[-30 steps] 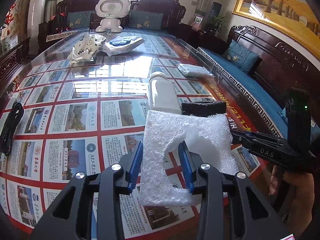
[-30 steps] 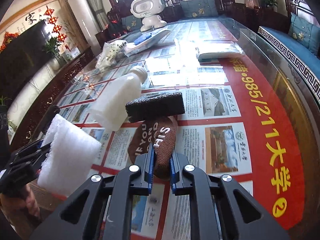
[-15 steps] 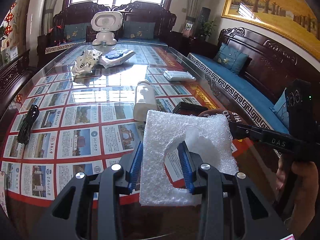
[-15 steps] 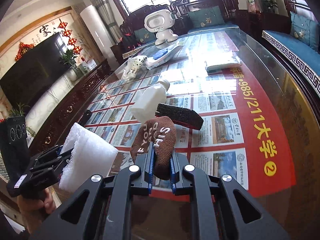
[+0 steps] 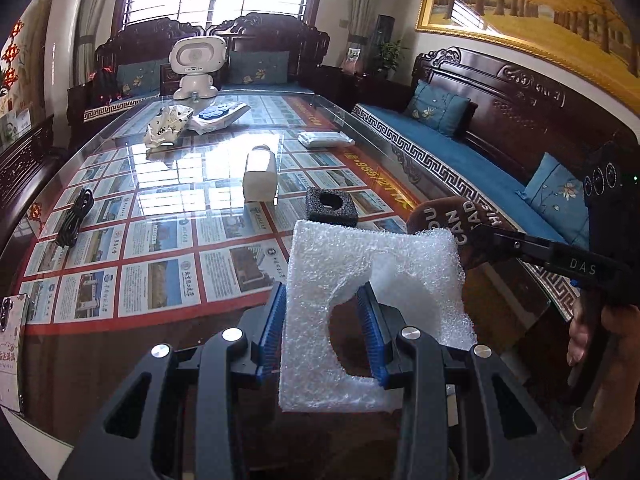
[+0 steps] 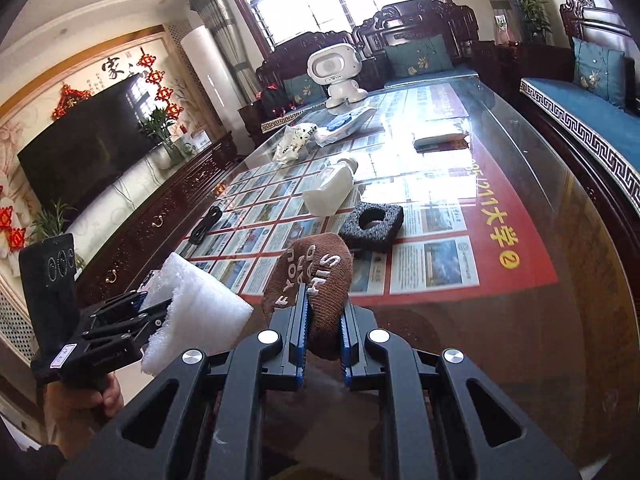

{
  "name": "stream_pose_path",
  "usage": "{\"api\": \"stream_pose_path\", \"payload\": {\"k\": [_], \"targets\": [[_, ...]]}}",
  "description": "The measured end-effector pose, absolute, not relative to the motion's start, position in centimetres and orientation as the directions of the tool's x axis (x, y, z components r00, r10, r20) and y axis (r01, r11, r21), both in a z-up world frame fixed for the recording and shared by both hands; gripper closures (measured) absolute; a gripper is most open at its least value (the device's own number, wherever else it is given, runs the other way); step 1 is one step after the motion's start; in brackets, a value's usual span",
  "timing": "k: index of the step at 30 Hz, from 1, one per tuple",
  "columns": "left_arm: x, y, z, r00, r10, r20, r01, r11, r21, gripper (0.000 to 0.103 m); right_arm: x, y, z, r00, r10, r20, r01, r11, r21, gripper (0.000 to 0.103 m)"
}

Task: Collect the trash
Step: 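Carry the foam sheet and cap over the yellow bin and open both tools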

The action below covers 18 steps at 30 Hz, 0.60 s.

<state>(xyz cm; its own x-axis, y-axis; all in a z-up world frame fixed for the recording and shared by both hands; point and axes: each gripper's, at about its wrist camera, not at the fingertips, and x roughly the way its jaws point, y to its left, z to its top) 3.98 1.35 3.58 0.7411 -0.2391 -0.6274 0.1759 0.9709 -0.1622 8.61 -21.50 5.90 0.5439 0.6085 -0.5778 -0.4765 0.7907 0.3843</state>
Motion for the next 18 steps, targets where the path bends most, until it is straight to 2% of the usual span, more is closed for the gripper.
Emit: {"api": "stream_pose_path", "payload": {"k": [10,18], "targets": [[-4.6,-1.1,1.8,0.717,-0.296,-0.632,0.252,0.954,-0.16,0.065,-1.4,-23.8,5.2,0.569,0.602,-0.561,-0.506,0.793,0.338,0.09],[-10.7,-2.4,-2.3,0.672,-0.309,-0.673,0.286,0.946,-0.149,0.065,-8.5,-24.7,0.6,0.54,0.581,-0.609,-0.489,0.805,0.336,0.09]]}}
